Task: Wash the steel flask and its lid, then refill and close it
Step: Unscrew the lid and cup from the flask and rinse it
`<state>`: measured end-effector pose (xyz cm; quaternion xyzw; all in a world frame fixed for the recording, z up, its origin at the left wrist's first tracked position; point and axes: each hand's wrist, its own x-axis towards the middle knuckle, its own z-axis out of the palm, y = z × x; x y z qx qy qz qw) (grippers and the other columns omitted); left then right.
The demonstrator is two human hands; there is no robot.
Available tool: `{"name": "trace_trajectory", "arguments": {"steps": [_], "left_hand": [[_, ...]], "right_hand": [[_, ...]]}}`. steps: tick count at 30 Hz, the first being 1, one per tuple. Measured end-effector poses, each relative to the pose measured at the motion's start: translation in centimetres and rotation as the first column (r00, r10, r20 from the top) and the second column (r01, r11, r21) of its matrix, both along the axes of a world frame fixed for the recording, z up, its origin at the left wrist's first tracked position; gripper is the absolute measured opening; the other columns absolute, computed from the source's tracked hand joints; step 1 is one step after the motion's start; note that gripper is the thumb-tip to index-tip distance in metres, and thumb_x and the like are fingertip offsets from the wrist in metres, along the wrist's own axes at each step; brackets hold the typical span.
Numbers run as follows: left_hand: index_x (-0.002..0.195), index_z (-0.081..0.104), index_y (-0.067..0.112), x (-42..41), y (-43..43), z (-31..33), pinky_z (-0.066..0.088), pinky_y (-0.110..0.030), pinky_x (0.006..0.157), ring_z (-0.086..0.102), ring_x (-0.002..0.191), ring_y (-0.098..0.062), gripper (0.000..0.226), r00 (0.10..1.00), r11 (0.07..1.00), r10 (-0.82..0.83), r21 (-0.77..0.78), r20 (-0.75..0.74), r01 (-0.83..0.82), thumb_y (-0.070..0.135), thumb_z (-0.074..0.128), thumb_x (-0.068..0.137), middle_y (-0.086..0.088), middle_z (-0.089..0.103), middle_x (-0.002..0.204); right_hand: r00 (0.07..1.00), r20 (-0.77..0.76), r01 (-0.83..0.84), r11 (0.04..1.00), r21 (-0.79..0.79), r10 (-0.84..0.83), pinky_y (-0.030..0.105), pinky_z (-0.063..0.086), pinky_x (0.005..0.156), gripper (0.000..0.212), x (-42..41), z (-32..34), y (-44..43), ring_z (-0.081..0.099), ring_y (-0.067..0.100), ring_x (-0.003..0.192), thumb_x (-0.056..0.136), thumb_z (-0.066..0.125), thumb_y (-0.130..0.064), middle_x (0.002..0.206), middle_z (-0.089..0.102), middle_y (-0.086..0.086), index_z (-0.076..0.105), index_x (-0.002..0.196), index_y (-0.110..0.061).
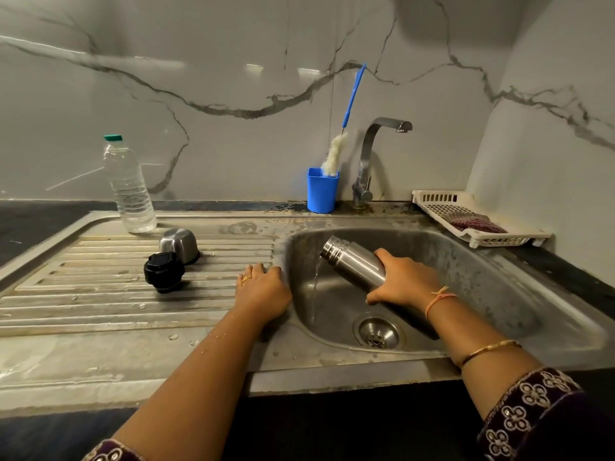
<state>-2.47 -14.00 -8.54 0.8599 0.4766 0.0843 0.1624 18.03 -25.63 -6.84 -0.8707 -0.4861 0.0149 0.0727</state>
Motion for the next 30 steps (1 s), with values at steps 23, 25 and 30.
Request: {"name": "trace_trajectory", "arguments": {"steps": [23,25,30], "left_hand": [[0.145,0.034,0.015,0.11,0.23,0.43,0.023,-0.042,0.113,0.028,0.136,-0.033,0.048,0.996,0.999,-0.021,0.038,-0.084,0.024,0.03,0.038,0.099,-0.016,0.031,0.148],[0.145,0.034,0.015,-0.02,0.19,0.49,0.024,-0.042,0.113,0.029,0.135,-0.032,0.048,0.997,0.999,-0.026,0.038,-0.079,0.029,0.029,0.038,0.099,-0.016,0.032,0.147],[0.145,0.033,0.014,-0.42,-0.01,0.46,0.023,-0.042,0.113,0.027,0.137,-0.032,0.049,0.996,0.998,-0.048,0.036,-0.073,0.051,0.025,0.038,0.098,-0.015,0.03,0.149]], "right_hand": [[0.998,0.044,-0.046,0.999,0.016,0.045,0.036,0.05,0.074,0.075,-0.3,-0.22,0.75,0.061,0.025,0.094,0.064,0.075,-0.05,0.111,0.061,0.003,0.036,0.125,-0.029],[0.998,0.046,-0.05,0.998,0.023,0.049,0.036,0.05,0.074,0.076,-0.37,-0.19,0.73,0.061,0.025,0.094,0.064,0.075,-0.051,0.111,0.061,0.003,0.036,0.126,-0.029],[0.997,0.05,-0.062,0.998,0.018,0.061,0.037,0.051,0.076,0.074,-0.47,-0.27,0.75,0.06,0.025,0.094,0.065,0.075,-0.05,0.11,0.06,0.003,0.036,0.124,-0.029]]}}
